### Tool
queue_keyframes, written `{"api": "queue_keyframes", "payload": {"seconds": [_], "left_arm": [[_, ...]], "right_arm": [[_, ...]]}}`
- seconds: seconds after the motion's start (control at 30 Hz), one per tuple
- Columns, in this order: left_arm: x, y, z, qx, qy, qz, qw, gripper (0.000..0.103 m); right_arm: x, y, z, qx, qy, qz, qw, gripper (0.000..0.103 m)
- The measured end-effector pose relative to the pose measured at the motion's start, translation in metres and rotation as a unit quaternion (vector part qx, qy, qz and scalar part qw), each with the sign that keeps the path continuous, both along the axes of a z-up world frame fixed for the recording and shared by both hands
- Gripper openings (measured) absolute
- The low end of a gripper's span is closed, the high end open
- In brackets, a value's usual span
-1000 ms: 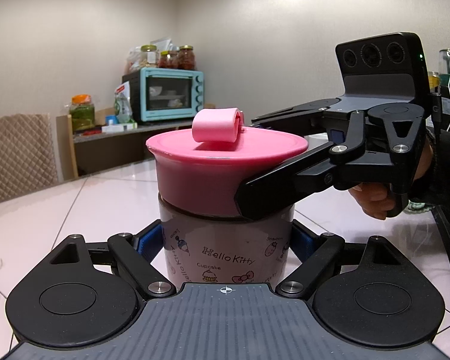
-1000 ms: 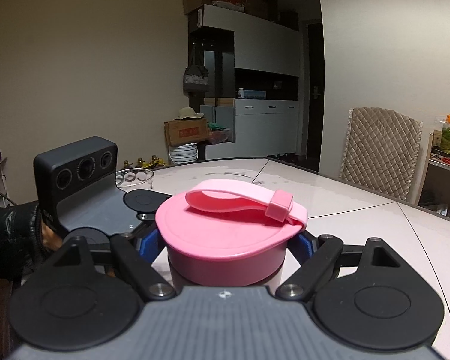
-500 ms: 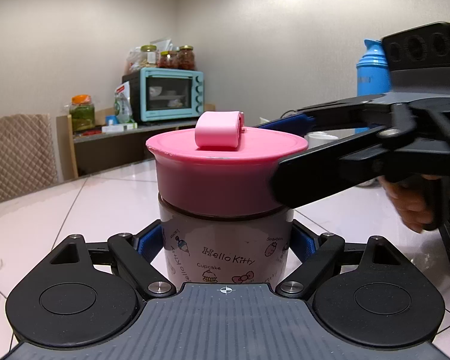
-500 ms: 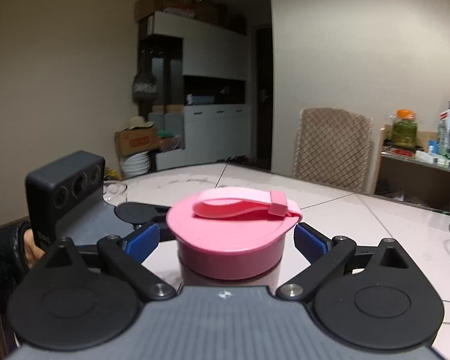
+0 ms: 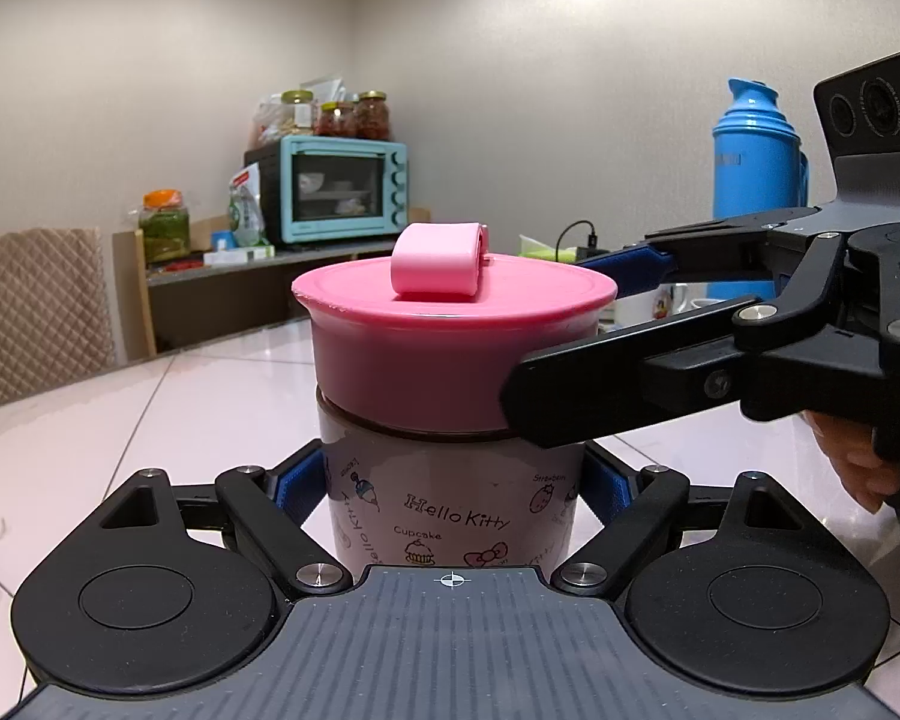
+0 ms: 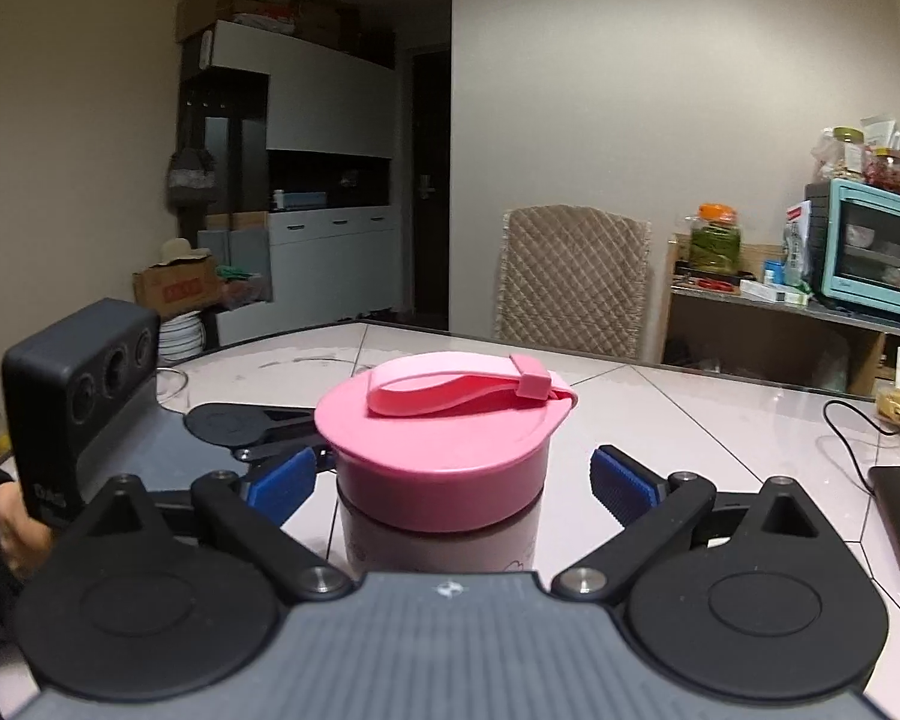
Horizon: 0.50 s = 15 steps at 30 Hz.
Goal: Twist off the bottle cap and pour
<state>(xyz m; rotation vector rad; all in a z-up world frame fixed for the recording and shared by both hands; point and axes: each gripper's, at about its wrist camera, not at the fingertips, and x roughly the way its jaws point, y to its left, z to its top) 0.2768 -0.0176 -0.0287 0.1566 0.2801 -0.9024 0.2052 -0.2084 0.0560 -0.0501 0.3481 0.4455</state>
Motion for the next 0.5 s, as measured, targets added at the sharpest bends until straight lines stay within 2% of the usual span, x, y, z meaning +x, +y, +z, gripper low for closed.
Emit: {"api": "queue_keyframes", "payload": {"seconds": [0.5], "left_arm": [[0.0,0.0,0.0,0.0,0.0,0.0,1.0,0.09]], "right_arm": [[0.002,0.02,-0.005,0.002,0.003,-0.039,0.999,0.098]]}}
